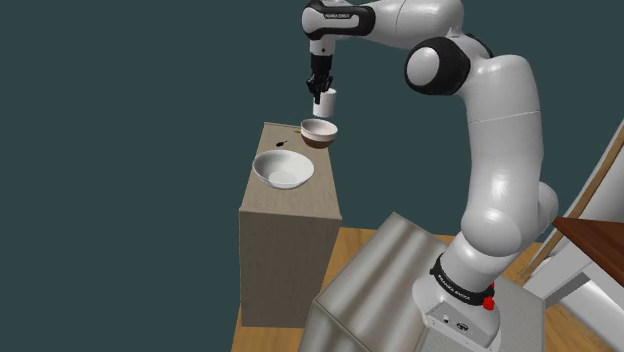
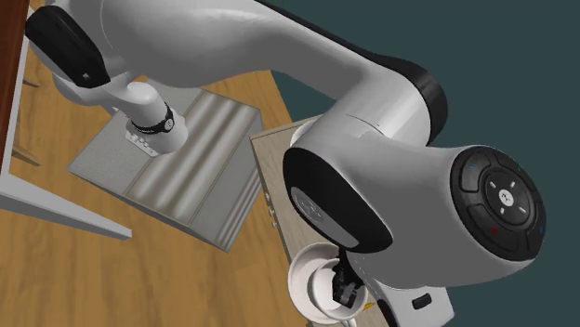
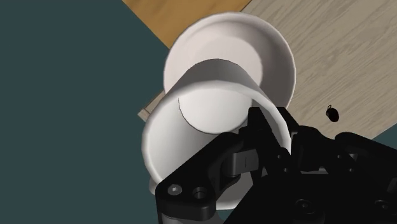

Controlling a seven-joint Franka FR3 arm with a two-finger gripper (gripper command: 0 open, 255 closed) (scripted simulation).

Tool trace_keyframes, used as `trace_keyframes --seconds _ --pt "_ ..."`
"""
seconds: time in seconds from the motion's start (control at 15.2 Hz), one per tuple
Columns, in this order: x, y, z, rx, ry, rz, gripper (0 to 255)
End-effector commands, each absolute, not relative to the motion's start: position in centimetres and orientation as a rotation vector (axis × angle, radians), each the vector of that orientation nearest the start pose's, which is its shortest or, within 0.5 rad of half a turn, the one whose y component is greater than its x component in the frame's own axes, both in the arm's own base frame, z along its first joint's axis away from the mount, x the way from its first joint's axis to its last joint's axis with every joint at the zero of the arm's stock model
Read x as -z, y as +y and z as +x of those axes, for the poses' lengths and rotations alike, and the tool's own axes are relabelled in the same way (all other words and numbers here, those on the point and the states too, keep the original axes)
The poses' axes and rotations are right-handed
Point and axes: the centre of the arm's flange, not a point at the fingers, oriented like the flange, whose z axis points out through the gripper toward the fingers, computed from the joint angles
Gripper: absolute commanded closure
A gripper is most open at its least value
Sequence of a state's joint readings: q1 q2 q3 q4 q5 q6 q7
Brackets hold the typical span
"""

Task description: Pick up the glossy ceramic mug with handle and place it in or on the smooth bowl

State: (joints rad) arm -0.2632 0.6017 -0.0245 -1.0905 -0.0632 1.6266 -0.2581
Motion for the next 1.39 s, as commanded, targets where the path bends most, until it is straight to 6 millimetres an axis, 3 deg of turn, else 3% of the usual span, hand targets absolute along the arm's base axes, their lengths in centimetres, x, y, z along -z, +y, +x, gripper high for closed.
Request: trace_keyframes --seconds 0.0,0.33,0.86,0.92,1.25,1.32 --pt "-45.9 -20.5 68.8 -0.133 0.032 -3.195 255" --pt "-42.9 -20.5 68.8 -0.133 0.032 -3.195 255" --pt "-42.9 -20.5 68.8 -0.133 0.032 -3.195 255" --pt "-42.9 -20.5 68.8 -0.133 0.032 -3.195 0" --pt "-42.9 -20.5 68.8 -0.133 0.032 -3.195 0" --pt "-44.2 -20.4 68.9 -0.133 0.032 -3.195 0"
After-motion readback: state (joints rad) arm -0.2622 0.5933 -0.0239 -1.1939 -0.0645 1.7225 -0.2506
